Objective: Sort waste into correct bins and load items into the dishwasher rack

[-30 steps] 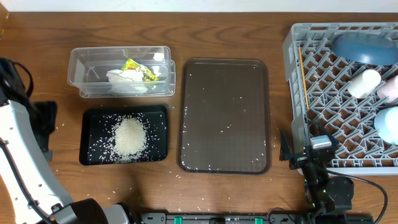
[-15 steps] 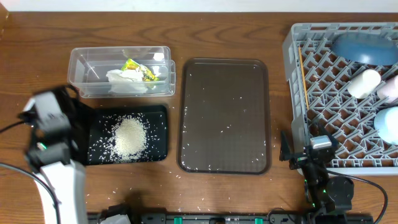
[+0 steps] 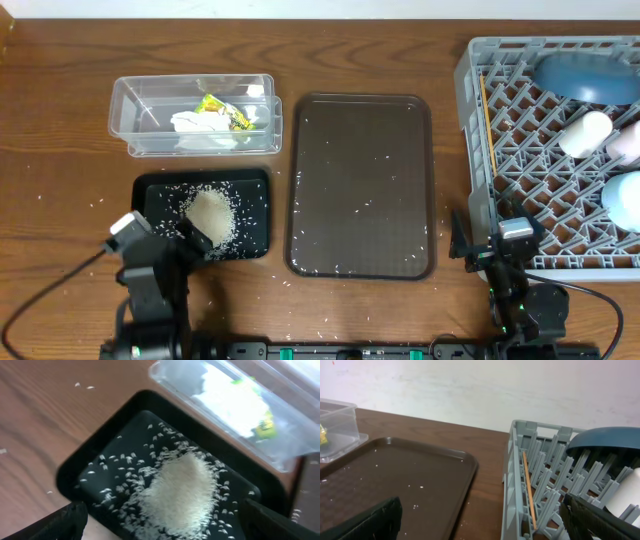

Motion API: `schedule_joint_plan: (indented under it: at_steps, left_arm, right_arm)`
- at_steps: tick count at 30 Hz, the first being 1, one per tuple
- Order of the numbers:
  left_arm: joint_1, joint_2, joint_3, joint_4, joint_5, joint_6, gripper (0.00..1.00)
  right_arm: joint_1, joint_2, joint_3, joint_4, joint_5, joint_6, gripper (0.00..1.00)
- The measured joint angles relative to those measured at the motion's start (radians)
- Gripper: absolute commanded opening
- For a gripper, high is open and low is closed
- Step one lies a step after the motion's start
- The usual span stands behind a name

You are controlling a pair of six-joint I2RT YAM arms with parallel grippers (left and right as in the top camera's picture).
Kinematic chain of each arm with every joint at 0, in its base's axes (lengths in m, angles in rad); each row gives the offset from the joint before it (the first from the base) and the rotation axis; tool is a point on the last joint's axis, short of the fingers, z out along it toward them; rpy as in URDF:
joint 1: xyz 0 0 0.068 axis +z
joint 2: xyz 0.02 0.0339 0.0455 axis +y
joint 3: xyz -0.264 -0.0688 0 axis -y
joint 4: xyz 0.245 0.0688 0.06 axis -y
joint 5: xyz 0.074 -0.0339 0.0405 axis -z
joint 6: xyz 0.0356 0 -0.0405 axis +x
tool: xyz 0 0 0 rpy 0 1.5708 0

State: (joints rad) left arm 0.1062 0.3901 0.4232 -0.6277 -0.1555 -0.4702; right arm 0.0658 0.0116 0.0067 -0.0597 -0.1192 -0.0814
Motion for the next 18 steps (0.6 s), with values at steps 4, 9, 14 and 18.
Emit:
schedule_joint_plan:
  at_steps: [4,9,14,18]
  left_arm:
    - [-0.003,-0.12,-0.038,0.018,0.023,0.008,0.98]
    - [-0.014,-0.173,-0.109,0.183,0.042,0.093,0.98]
    - [-0.023,-0.19,-0.211,0.412,0.105,0.215,0.98]
    - [-0.023,-0.207,-0.294,0.602,0.143,0.259,0.98]
  right_arm:
    - [0.0,0.0,0.0,-0.001,0.0,0.0,0.99]
    - [0.0,0.0,0.0,-0.001,0.0,0.0,0.99]
    - [0.0,0.0,0.0,0.0,0.0,0.0,0.99]
    - [0.0,0.0,0.0,0.0,0.0,0.0,0.99]
